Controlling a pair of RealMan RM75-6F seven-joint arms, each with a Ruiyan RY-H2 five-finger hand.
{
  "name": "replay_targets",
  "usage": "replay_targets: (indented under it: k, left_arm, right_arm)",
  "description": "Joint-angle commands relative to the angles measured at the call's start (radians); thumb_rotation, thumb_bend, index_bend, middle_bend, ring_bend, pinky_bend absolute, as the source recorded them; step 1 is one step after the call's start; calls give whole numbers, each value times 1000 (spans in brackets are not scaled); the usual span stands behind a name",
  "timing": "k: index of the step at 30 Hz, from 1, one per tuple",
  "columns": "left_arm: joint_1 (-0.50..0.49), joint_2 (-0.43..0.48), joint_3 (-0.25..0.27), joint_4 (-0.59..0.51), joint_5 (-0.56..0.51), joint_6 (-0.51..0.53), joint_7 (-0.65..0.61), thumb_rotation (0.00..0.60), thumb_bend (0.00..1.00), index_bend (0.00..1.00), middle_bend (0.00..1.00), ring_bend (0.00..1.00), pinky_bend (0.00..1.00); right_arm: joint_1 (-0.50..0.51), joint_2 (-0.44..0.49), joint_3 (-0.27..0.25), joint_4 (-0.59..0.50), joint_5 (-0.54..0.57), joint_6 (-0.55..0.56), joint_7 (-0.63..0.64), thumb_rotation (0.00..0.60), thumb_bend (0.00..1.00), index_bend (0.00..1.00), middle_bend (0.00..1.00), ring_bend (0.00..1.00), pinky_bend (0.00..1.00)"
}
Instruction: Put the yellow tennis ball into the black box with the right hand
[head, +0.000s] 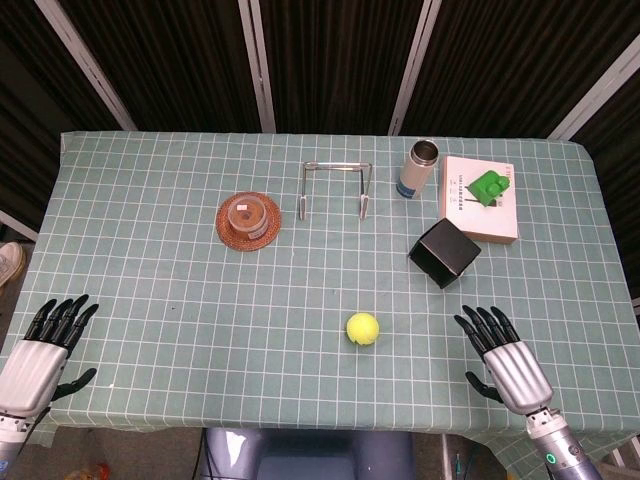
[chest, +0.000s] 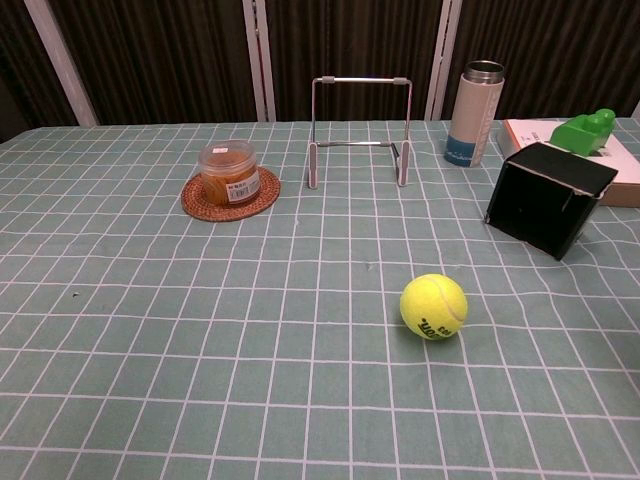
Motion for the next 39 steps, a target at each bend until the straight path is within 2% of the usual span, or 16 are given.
replay_targets:
  k: [1,10,12,15,16,20,23,28,30,39]
  left_arm:
    - [0,1,-2,0,-6,-1,-1,600,143,0,0,32,24]
    - [-3,3,-5,-5,-10,-4,2,600,144,0,0,32,24]
    - [0,5,-2,-7,2,9,2,600,144,0,0,32,24]
    - [6,7,5,-5,16,23,-3,600,144,0,0,32,24]
    - [8,7,8,-2,16,24,-7,600,144,0,0,32,24]
    - [11,9,10,-3,12,23,-12,600,143,0,0,32,24]
    - [14,9,13,-6,28,37,-2,600,143,0,0,32,24]
    - [15,10,23,-10,42,36,4,600,143,0,0,32,24]
    - [14,12,24,-12,46,36,2,600,144,0,0,32,24]
    - [15,17,21,-22,32,28,5,600,143,0,0,32,24]
  right_arm:
    - [2,-3,1,2,3,-6,-3,600,310,0,0,0,0]
    - [5,-2,-15,-10,-26,0,28,600,309,0,0,0,3]
    - [5,-6,-24,-17,-53,18,62,600,309,0,8,7,78]
    - [-2,-23,-43,-38,-84,46,133,600,310,0,78,84,349]
    - [-7,-36,-52,-49,-86,53,170,600,310,7,99,109,400]
    - [13,-42,-103,-87,-84,-30,257,600,321,121,214,228,515]
    - [37,-42,-138,-138,-85,-96,326,600,401,158,252,260,576]
    - [85,-41,-185,-217,-82,-215,404,600,468,159,253,264,621]
    - [102,-47,-186,-235,-76,-251,404,600,480,162,253,264,631]
    - [83,-131,-125,-307,26,-255,365,600,514,164,256,271,633]
